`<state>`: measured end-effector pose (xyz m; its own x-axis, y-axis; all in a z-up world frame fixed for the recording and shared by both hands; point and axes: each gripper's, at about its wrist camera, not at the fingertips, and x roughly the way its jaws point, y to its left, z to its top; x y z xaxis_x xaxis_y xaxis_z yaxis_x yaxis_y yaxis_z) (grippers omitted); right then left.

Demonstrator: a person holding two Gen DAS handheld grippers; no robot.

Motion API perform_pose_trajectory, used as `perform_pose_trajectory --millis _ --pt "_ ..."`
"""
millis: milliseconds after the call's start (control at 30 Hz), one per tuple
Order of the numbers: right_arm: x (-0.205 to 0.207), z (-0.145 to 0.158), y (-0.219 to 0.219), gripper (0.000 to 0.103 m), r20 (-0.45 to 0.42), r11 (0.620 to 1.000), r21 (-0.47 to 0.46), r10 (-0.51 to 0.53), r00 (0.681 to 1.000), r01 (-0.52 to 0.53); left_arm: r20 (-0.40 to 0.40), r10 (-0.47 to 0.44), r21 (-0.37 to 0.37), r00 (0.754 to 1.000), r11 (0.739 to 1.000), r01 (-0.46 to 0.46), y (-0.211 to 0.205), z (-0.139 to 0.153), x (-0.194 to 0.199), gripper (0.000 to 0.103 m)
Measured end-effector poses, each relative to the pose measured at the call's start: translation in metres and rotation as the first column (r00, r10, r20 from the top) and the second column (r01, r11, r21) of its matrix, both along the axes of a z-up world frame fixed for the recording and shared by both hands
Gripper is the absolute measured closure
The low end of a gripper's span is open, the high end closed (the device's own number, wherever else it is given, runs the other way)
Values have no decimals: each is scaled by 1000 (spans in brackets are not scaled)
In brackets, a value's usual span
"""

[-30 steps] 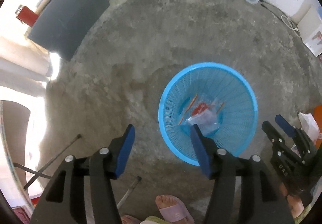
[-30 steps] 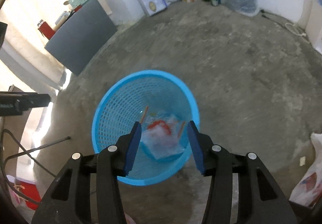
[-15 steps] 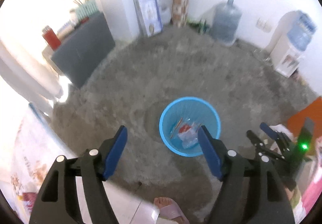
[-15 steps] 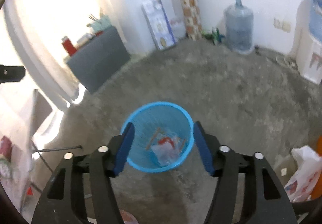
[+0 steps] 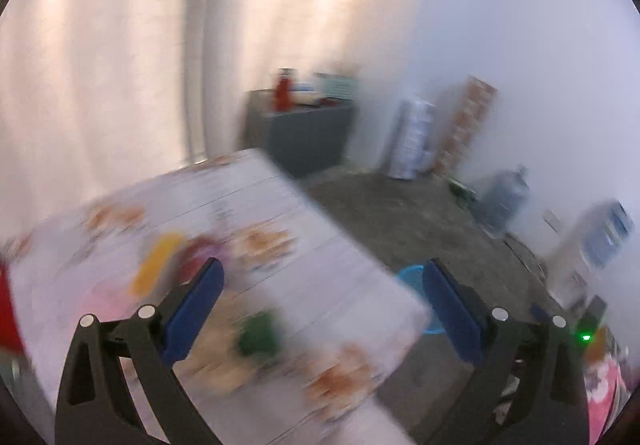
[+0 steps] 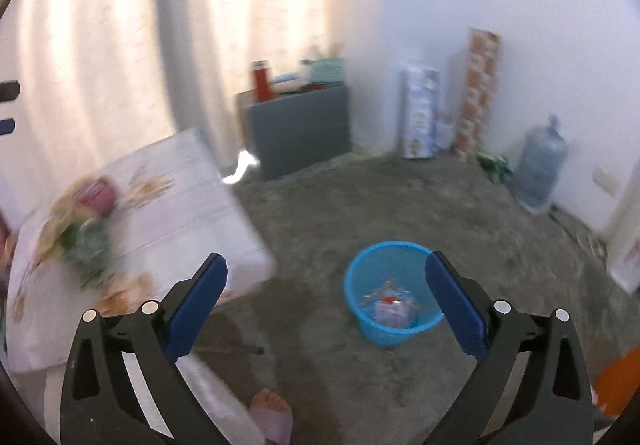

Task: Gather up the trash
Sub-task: 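Return both tools to the bed and approach the clear plastic container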

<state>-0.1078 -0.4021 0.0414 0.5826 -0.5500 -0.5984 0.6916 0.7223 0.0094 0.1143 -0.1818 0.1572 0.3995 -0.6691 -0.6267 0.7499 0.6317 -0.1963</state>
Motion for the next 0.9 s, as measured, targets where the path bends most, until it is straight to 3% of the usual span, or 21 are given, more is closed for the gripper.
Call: perform_pose_trajectory --millis 100,167,333,467,567,733,900 --pt "29 4 32 8 -2 996 -24 84 996 -84 -29 116 -1 993 993 -116 72 -32 9 6" --pt "45 4 48 8 21 989 -11 145 989 -145 -57 166 5 984 986 -166 98 -52 9 6" --pt "95 -1 85 8 -35 964 19 265 964 -265 -108 325 10 940 945 -326 159 -105 -4 6" --pt "119 -15 114 8 -114 936 -2 348 931 -351 -146 360 12 921 932 -363 168 -139 -19 6" --pt "136 -21 131 8 -130 925 -3 377 917 -381 -180 341 -9 923 937 -348 156 -156 -25 6" --pt "137 -20 142 8 -75 923 13 384 920 -384 -274 269 14 923 961 -276 139 -181 -14 6" --pt "144 -25 145 8 -90 927 57 375 923 -371 -305 236 29 923 971 -238 122 -188 -7 9"
